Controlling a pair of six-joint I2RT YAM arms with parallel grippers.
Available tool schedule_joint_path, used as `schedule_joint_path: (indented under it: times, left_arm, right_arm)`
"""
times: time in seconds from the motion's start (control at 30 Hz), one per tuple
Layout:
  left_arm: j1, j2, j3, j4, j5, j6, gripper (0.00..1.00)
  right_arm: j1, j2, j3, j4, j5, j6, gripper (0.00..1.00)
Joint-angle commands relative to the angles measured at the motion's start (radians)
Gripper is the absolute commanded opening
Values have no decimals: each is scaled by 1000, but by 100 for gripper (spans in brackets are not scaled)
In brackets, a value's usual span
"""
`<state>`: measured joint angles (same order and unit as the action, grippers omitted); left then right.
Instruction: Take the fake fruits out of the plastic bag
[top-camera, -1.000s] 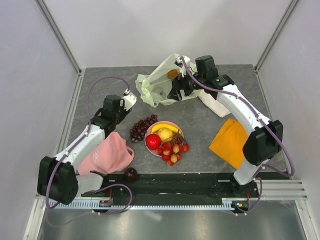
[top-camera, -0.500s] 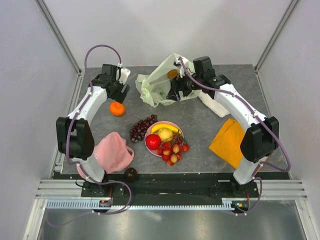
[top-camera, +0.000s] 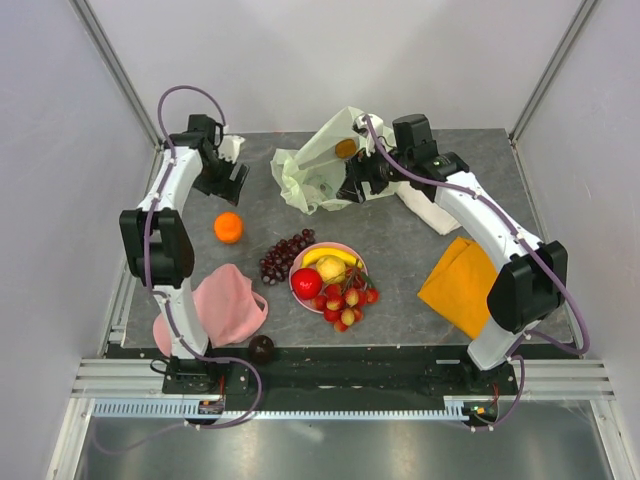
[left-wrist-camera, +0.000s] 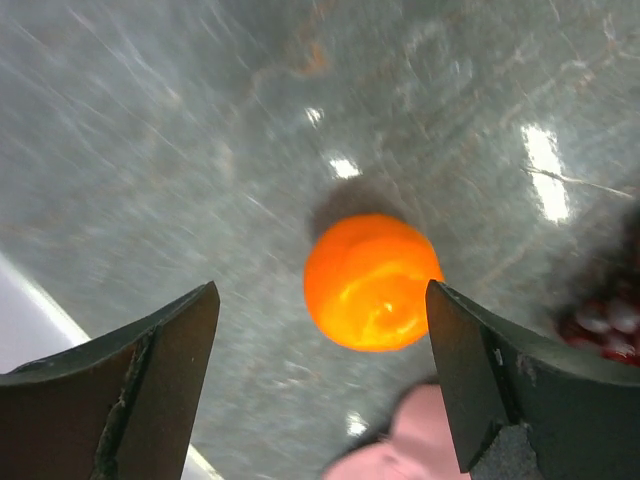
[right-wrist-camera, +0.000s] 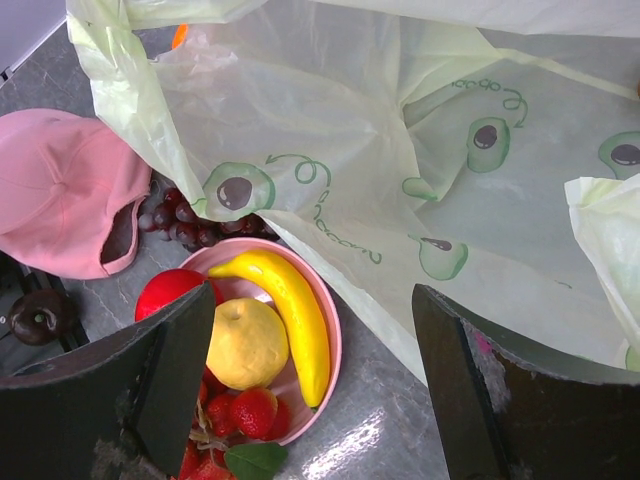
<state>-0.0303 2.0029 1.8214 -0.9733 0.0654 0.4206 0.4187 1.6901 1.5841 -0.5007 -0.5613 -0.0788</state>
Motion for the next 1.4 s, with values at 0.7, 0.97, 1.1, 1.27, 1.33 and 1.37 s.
schedule_joint_path:
  times: [0.7,0.97,1.1,1.27,1.33,1.37]
  left_arm:
    - [132,186,-1,-131,267,-263,13]
    - [84,-114,-60,-7,387,-163,2]
    - [-9,-349,-219,178,346,10,2]
    - [-215,-668,-500,422,179,154,2]
    - [-266,-777,-655,650,88,222,2]
    - [-307,-882,-716,739,70,254,2]
  right_arm:
    - [-9,19,39,45,-58,19,88]
    - [-9,39,86,71,-221,60,88]
    - [-9,83,157,244,-385,311,91]
    - [-14,132,186,572,-512,712,98]
    - [-18,161,160,664,-541,842,98]
    - [-23,172,143,797,-555,987,98]
